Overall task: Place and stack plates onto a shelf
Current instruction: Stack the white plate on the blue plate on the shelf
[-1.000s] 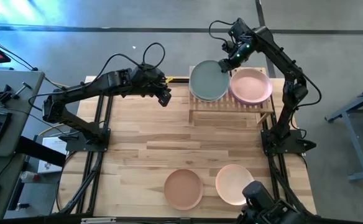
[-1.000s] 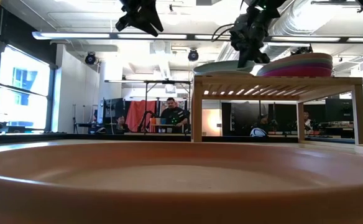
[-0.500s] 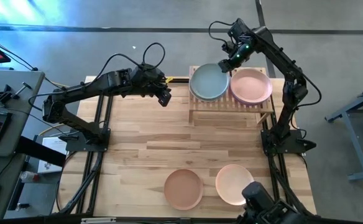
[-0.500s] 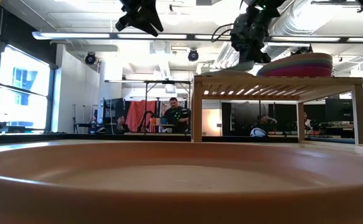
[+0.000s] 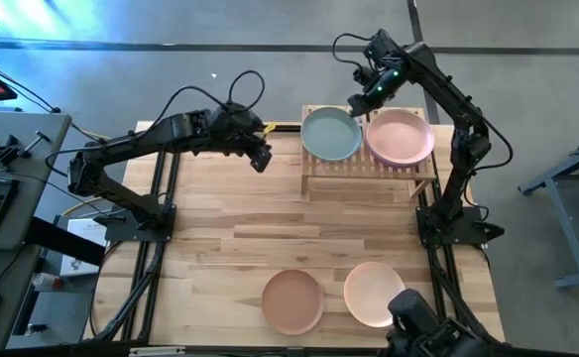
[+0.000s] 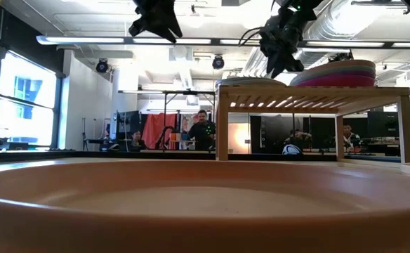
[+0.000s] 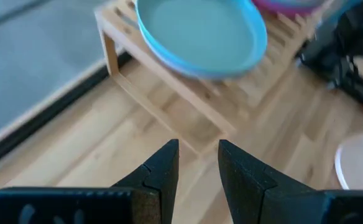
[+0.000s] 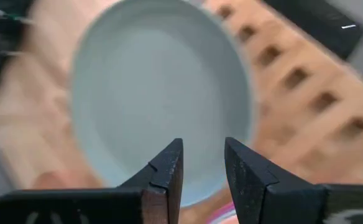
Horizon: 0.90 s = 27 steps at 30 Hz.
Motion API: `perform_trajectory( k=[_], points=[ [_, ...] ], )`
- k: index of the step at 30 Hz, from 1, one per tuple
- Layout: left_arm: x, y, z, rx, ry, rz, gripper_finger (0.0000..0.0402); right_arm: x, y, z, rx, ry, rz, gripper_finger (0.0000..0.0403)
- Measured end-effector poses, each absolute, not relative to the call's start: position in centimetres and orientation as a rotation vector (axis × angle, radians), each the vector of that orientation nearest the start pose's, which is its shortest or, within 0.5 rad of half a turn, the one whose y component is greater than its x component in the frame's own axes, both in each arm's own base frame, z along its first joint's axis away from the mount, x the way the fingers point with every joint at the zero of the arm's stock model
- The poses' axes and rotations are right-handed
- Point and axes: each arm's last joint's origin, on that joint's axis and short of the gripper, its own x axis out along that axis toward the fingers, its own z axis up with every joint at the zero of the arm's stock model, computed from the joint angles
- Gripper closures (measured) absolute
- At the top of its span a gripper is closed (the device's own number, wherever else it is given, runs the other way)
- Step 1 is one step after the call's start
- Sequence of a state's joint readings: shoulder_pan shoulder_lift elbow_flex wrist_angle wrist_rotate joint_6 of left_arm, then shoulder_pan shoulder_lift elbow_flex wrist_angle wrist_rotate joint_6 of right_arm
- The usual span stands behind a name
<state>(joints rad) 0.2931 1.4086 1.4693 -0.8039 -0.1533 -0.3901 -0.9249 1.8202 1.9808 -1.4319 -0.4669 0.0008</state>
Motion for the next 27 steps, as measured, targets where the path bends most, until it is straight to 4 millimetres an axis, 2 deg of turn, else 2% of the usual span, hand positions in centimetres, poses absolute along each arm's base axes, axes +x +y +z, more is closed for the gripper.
perform_trajectory(
  k=[5, 11, 20, 27],
  points=[
    [27.7, 7.6, 36.5, -0.441, 0.762, 0.489, 0.0298, 22.1, -25.8, 37.2, 0.917, 0.935, -0.234, 0.0308],
    [28.8, 5.9, 35.2, -0.495, 0.834, 0.476, 0.0298, 22.5, -22.9, 39.3, 0.852, 0.905, -0.161, 0.0308],
    [31.4, 3.6, 32.2, -0.522, 0.967, 0.439, 0.0298, 22.9, -16.0, 43.1, 0.709, 0.869, -0.058, 0.0308],
    [33.2, 1.8, 29.7, -0.493, 1.070, 0.371, 0.0298, 23.4, -10.9, 44.7, 0.632, 0.903, -0.108, 0.0308]
  ],
)
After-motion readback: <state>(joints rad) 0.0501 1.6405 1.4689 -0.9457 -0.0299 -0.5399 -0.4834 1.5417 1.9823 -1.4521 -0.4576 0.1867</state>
